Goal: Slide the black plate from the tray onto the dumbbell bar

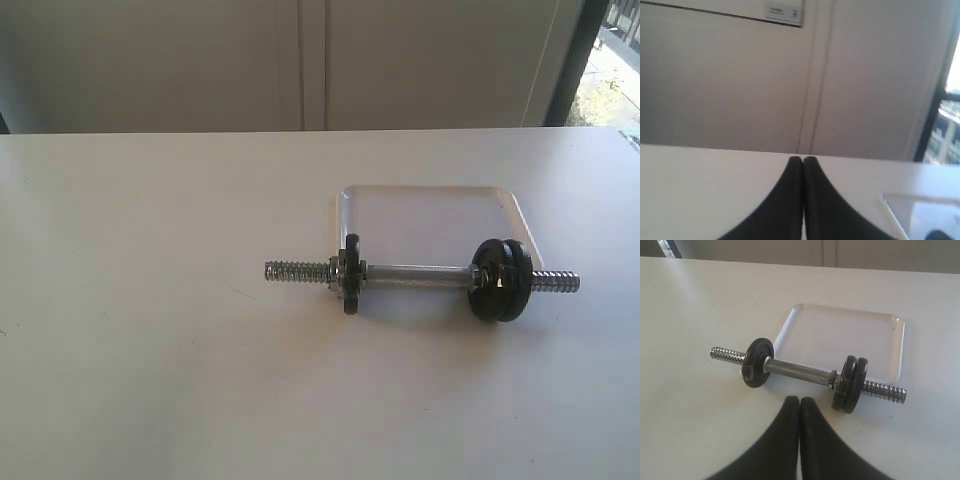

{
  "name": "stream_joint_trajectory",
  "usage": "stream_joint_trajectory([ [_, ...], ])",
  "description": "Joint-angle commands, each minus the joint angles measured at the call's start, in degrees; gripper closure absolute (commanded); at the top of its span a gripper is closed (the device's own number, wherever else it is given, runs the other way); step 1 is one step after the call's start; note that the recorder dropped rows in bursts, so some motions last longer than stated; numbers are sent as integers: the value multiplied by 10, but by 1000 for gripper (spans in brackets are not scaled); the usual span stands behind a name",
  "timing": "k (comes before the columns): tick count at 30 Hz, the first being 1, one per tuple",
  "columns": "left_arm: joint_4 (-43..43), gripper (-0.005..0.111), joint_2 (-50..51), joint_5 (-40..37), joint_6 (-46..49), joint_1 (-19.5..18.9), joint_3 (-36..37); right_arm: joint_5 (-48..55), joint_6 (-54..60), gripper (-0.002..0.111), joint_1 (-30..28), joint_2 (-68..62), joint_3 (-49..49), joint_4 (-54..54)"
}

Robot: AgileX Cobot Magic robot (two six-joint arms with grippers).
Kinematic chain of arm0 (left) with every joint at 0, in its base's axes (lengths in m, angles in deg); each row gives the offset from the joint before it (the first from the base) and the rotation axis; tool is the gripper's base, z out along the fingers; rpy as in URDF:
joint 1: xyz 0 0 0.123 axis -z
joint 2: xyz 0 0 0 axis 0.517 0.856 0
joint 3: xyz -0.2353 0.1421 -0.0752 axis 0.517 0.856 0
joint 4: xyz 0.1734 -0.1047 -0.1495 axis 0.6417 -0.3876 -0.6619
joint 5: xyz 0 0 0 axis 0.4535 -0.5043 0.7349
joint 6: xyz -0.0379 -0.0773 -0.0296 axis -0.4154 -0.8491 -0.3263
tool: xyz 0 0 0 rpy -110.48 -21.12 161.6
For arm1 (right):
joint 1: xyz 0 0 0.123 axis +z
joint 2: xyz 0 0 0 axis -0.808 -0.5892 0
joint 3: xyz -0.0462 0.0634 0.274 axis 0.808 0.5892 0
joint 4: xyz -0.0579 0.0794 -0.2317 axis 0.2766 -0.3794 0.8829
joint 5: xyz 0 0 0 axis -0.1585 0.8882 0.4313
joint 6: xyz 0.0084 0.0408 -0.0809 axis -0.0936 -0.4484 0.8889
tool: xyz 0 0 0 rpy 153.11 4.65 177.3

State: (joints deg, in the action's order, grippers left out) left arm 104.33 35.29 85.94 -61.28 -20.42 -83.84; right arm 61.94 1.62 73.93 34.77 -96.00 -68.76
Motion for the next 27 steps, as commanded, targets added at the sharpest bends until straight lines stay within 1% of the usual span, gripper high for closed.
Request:
stream_joint_trajectory([
  [1,-1,107,-52,32,-164,-100,67,-5,-1,107,-1,3,4,3],
  [3,-1,107,-64,30,-243,-130,92,-5,-1,107,-1,3,4,3],
  [4,-1,107,-65,30,-254,-134,96,-5,-1,107,-1,3,4,3],
  [7,3,107,-76,27,-255,-134,97,-5,-1,107,-1,3,4,3],
  [10,6,107,-110,27,-224,-134,99,-5,-1,107,-1,3,4,3],
  [11,3,107,-122,28,-170,-134,107,-5,-1,107,-1,3,4,3],
  [12,-15,107,-122,36,-137,-134,113,-5,-1,107,-1,3,4,3],
  [14,-147,107,-122,37,13,-133,140,-7,-1,107,-1,3,4,3],
  [15,-257,107,-122,24,124,-133,143,-7,-1,107,-1,3,4,3],
  [16,-285,107,-122,21,168,-133,143,-7,-1,107,-1,3,4,3],
  [17,-313,107,-122,-17,264,-133,143,-7,-1,107,-1,3,4,3],
  [18,-314,107,-122,-50,331,-132,143,-7,-1,107,-1,3,4,3],
  [20,-314,107,-122,-159,430,-120,143,-7,-1,107,-1,3,4,3],
  [22,-311,107,-122,-274,492,-101,143,-7,-1,107,-1,3,4,3],
  [24,-311,107,-122,-276,501,-91,143,-7,-1,107,-1,3,4,3],
  [27,-311,107,-122,-276,471,-83,143,-7,-1,107,-1,3,4,3],
])
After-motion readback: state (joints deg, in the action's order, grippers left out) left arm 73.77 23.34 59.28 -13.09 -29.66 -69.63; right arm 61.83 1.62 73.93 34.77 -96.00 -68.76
